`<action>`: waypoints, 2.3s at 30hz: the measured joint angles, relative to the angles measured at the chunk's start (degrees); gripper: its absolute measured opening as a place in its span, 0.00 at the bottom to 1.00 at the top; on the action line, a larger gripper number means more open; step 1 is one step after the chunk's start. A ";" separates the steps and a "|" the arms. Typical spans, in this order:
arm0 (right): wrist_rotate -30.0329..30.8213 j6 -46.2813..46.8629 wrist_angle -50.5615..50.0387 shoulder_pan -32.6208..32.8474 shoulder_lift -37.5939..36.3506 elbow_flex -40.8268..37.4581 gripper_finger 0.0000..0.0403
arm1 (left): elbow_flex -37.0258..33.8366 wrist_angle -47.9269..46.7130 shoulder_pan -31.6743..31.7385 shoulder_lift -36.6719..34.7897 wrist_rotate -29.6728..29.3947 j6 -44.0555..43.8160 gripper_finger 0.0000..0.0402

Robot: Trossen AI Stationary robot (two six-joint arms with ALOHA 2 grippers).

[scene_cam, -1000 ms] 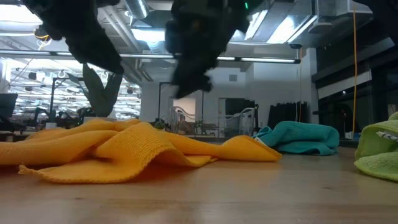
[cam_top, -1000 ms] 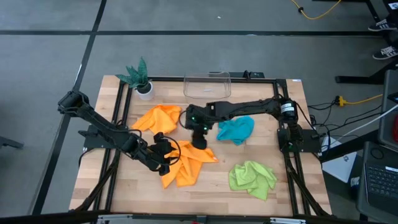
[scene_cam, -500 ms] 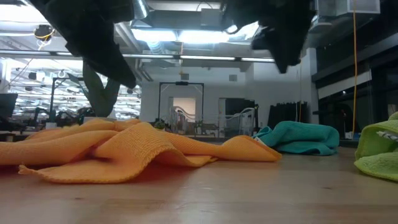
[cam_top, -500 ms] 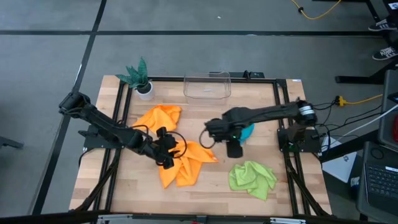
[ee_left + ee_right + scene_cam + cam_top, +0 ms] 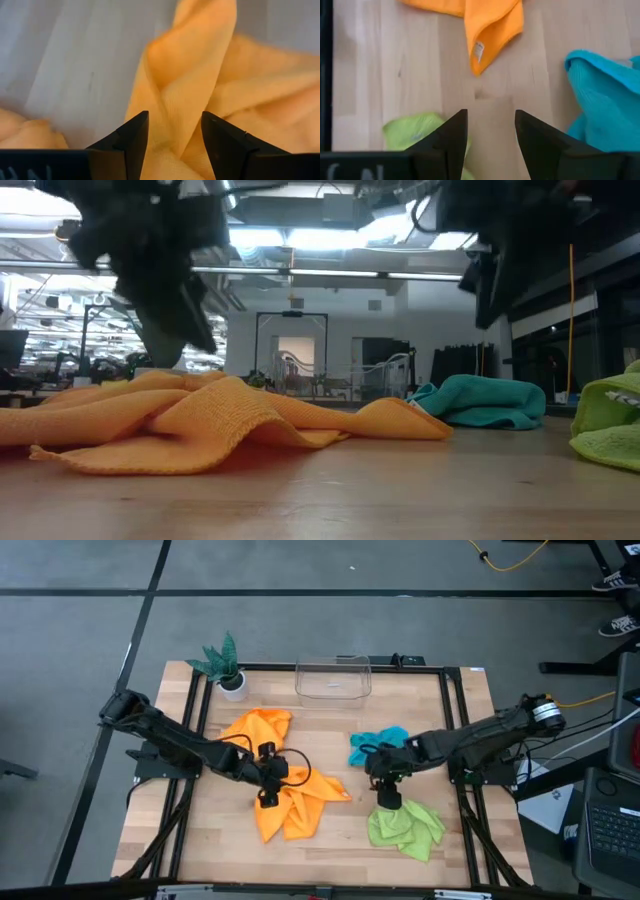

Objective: Fold microfiber towels
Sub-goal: Fold the bottom orange microfiber towel

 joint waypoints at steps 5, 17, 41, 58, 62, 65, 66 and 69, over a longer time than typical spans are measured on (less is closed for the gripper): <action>-0.40 2.90 6.81 0.64 0.01 -5.64 0.41 | -0.05 -2.37 -0.02 3.90 -0.52 0.70 0.44; 1.47 1.16 10.22 0.62 -0.03 -6.65 0.41 | -0.03 -3.54 0.00 4.57 -6.67 0.26 0.44; 1.61 -0.26 12.74 0.62 0.01 -6.65 0.41 | -0.03 -1.78 0.85 4.57 -9.71 1.51 0.44; 1.61 -0.26 13.99 0.62 0.01 -6.65 0.41 | -0.03 -1.05 0.85 4.57 -7.13 1.57 0.25; 1.61 -0.26 14.07 0.62 0.01 -6.65 0.41 | -0.03 -1.07 0.85 4.57 -7.10 1.57 0.17; 1.61 -0.26 14.11 0.61 0.01 -6.65 0.41 | -0.03 -1.05 0.85 4.57 -7.08 1.57 0.10; 1.61 -0.30 14.11 0.59 0.01 -6.65 0.41 | -0.03 -1.05 0.85 4.57 -7.08 1.57 0.07; 1.59 -0.33 14.09 0.59 0.01 -6.65 0.41 | -0.03 -0.83 0.85 4.57 -7.08 1.57 0.01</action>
